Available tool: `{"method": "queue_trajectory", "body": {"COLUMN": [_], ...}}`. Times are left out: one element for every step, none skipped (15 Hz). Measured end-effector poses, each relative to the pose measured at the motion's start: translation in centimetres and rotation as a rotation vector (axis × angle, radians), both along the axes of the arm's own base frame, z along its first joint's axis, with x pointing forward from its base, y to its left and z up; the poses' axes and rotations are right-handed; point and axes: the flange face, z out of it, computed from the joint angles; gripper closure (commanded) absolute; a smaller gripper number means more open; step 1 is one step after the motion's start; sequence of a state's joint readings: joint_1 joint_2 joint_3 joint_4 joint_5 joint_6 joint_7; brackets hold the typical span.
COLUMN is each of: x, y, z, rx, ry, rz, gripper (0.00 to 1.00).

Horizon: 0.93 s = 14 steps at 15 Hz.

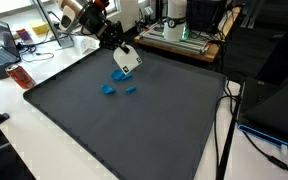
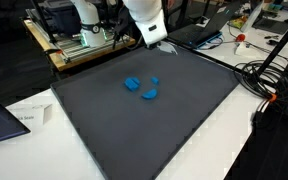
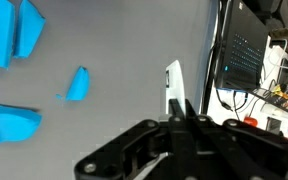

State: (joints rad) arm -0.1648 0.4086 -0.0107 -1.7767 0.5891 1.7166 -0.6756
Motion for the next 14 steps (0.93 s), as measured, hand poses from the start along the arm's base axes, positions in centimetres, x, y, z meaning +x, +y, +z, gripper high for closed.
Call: {"method": "queue_trajectory", "body": {"x": [0.1, 0.2, 0.4, 0.7, 0.9, 1.0, 1.0, 1.0, 1.0, 0.9, 0.8, 0.7, 0.7, 0.6], "y": [0.0, -0.1, -0.2, -0.3, -0.3, -0.3, -0.4, -0.4, -0.4, -0.4, -0.4, -0.3, -0.2, -0.1], "z": [0.0, 0.0, 0.0, 0.1, 0.1, 0.2, 0.3, 0.4, 0.5, 0.6, 0.8, 1.1, 1.5, 2.0], "rx": [-0.004, -0.012, -0.026, -0.044, -0.062, -0.081, -0.100, -0.125, -0.153, -0.186, -0.224, -0.262, -0.299, -0.334], "ry": [-0.002, -0.005, -0.010, -0.013, -0.014, -0.009, -0.001, 0.011, 0.025, 0.039, 0.051, 0.061, 0.070, 0.076], "rz": [-0.006, -0.019, -0.039, -0.062, -0.084, -0.102, -0.115, -0.125, -0.131, -0.136, -0.140, -0.144, -0.149, -0.157], "gripper": [0.99, 0.99, 0.99, 0.99, 0.99, 0.99, 0.99, 0.99, 0.99, 0.99, 0.99, 0.99, 0.99, 0.99]}}
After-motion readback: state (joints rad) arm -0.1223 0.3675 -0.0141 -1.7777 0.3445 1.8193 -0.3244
